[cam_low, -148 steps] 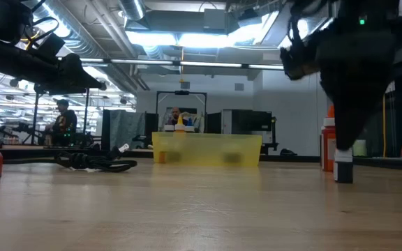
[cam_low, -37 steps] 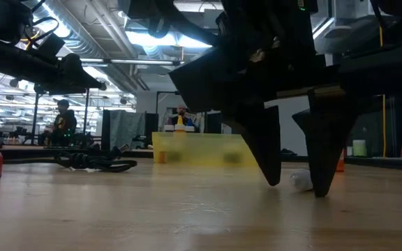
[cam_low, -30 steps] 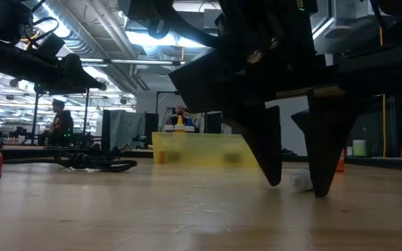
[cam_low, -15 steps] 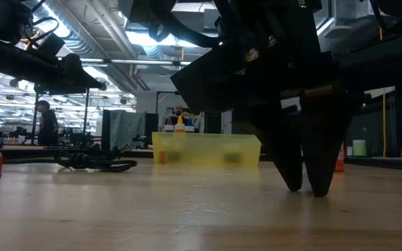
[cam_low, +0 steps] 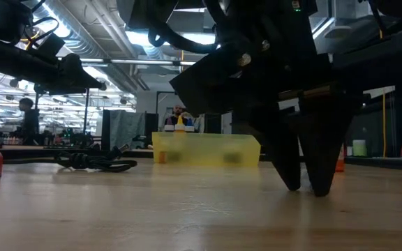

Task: Pick & Place food coloring
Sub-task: Put the red food coloring bottle into the yellow bin

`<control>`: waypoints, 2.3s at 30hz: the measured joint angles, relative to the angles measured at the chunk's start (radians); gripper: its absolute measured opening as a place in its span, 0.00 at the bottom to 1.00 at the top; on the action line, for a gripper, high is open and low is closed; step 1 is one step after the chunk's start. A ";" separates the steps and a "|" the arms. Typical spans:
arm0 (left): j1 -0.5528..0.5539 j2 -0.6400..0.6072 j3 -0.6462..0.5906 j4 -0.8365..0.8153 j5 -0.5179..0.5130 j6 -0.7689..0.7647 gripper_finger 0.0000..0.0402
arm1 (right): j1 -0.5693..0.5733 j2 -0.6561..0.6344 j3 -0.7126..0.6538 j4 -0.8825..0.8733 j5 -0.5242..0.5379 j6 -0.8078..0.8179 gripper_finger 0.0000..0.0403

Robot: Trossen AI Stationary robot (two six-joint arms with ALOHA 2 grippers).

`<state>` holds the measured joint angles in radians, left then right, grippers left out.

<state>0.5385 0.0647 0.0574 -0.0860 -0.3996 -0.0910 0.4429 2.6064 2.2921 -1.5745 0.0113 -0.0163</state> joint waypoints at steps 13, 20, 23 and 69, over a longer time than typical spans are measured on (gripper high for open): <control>0.000 0.000 0.000 0.000 0.000 0.000 0.91 | 0.004 -0.014 -0.002 0.005 0.005 0.015 0.44; 0.000 0.000 0.000 0.001 0.000 0.000 0.90 | 0.023 -0.047 -0.022 0.004 -0.019 0.015 0.42; 0.000 0.000 0.000 0.001 0.000 0.000 0.91 | 0.025 -0.094 -0.049 0.002 -0.012 0.013 0.43; 0.000 0.000 0.000 0.000 0.000 0.000 0.91 | -0.108 -0.181 -0.232 0.050 -0.033 0.737 0.43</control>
<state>0.5388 0.0646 0.0578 -0.0860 -0.3996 -0.0910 0.3346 2.4256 2.0605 -1.5243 -0.0220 0.7212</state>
